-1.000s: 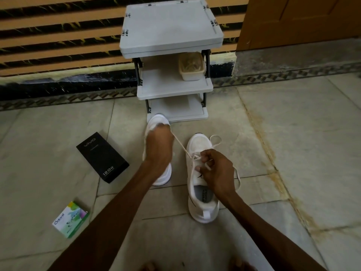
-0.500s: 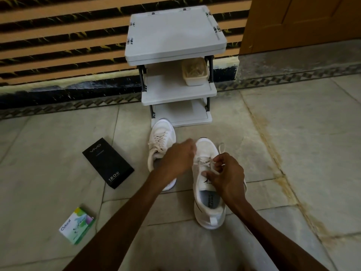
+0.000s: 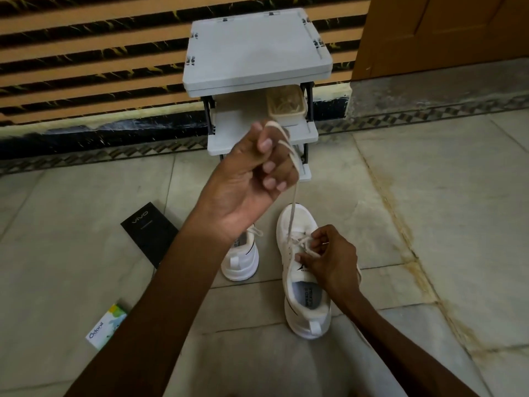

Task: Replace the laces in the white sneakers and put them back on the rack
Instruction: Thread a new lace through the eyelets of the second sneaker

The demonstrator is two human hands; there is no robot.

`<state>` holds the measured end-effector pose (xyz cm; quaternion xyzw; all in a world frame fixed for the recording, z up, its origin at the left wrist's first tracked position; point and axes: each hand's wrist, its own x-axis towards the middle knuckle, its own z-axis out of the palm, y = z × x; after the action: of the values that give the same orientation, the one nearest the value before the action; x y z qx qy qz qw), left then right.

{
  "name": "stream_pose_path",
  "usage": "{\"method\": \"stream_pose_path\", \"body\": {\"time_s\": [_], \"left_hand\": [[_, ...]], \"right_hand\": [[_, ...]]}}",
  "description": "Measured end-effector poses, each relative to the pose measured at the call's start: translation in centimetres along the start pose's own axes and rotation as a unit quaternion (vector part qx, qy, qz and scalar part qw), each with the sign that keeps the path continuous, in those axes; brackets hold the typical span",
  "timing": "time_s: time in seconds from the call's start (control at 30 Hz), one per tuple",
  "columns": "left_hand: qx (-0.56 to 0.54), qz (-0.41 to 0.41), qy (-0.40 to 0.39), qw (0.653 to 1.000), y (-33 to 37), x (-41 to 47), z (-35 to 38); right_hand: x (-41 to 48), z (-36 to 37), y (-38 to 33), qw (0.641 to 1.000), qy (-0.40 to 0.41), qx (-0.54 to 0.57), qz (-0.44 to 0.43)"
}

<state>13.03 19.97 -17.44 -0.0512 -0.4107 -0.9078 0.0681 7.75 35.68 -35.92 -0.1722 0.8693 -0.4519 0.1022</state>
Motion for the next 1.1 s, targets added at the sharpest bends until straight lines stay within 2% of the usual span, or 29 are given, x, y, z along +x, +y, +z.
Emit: {"method": "stream_pose_path", "body": {"time_s": [0.37,0.47,0.57,0.63,0.7,0.77,0.87,0.93,1.03,1.1], "left_hand": [[-0.161,0.034,-0.111,0.98,0.4,-0.7,3.9],[-0.166,0.028,-0.126,0.978,0.4,-0.7,3.7],[-0.091,0.007,-0.101,0.991,0.6,-0.8,3.3],[0.062,-0.037,-0.035,0.997,0.9,-1.0,3.0],[0.256,-0.099,0.018,0.961,0.9,-1.1,2.4],[0.429,-0.147,0.063,0.889,0.0,-1.2,1.1],[0.61,-0.134,0.108,0.773,-2.8,-1.4,-1.4],[0.642,-0.161,0.109,0.741,-5.1,-1.3,-3.2],[0.642,-0.222,0.125,0.723,-8.5,-1.2,-5.0],[0.666,-0.223,0.125,0.701,-10.3,-1.2,-5.6]], "right_hand": [[-0.3,0.2,-0.4,0.999,0.016,-0.039,0.007],[-0.4,0.4,-0.4,0.999,0.018,-0.04,0.014],[-0.3,0.5,-0.5,0.999,0.012,-0.046,0.011],[-0.1,0.3,-0.5,0.998,-0.005,-0.06,0.02],[0.4,-0.4,-0.3,0.997,-0.024,-0.071,0.021],[0.7,-1.5,-0.2,0.995,-0.051,-0.088,0.013],[0.7,-2.7,-0.6,0.989,-0.09,-0.119,0.005],[0.7,-2.9,-0.5,0.987,-0.093,-0.132,-0.004],[1.0,-3.0,0.1,0.988,-0.109,-0.11,0.001],[1.3,-3.2,0.4,0.99,-0.121,-0.075,0.017]]}}
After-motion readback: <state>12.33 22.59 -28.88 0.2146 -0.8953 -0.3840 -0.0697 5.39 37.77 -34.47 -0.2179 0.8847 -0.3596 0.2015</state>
